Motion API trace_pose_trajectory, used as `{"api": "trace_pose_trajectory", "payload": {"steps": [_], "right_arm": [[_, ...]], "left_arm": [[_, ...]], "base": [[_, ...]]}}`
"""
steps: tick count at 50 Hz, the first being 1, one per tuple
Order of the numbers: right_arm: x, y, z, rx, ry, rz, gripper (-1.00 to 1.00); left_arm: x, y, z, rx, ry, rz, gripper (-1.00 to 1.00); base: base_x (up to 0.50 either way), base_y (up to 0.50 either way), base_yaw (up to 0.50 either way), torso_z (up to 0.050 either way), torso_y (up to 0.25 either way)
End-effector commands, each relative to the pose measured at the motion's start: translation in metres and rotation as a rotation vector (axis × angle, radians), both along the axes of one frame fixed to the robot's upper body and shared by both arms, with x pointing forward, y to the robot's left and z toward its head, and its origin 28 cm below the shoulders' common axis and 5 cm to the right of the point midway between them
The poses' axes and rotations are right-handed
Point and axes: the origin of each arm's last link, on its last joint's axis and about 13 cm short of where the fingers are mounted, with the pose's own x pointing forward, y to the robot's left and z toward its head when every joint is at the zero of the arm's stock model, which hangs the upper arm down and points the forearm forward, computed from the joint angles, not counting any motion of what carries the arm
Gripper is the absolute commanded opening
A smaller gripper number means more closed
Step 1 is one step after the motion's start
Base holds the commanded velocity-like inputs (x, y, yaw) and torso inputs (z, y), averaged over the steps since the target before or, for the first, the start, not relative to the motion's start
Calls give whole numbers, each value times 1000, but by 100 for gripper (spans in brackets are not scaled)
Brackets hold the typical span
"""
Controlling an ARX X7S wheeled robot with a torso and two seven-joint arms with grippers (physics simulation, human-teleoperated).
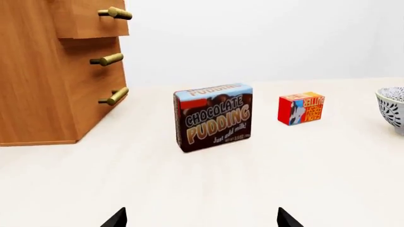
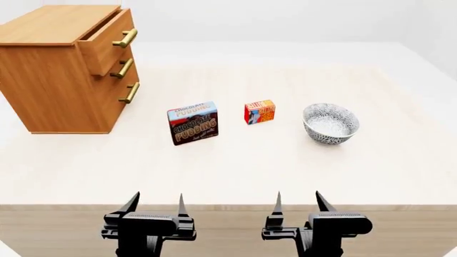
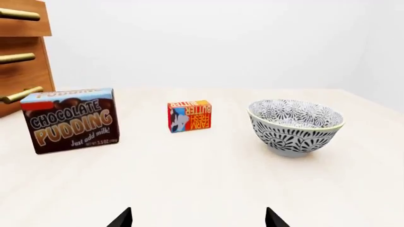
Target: Put the butter at the back in the top drawer of the cabinet and close it.
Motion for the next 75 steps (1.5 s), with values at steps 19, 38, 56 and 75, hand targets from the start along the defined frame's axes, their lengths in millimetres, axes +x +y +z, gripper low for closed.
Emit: {"api": "trace_pose_trajectory", "payload": {"steps": [19, 38, 56, 75], "right_arm": [[-13, -1, 53, 21, -47, 0, 100], [-30, 3, 90, -6, -115, 26, 100], [-33, 2, 94, 6, -125, 41, 100], [-34, 3, 94, 11, -107, 39, 100]], "left_arm": [[-19, 4, 63, 47, -110, 24, 100], [-31, 5, 86, 63, -159, 14, 100], [-32, 6, 86, 62, -147, 20, 100], [-31, 8, 86, 57, -137, 20, 100]], "base": [[0, 0, 0, 29, 0], [0, 44, 0, 0, 0], [0, 147, 0, 0, 0], [0, 0, 0, 14, 0]]}}
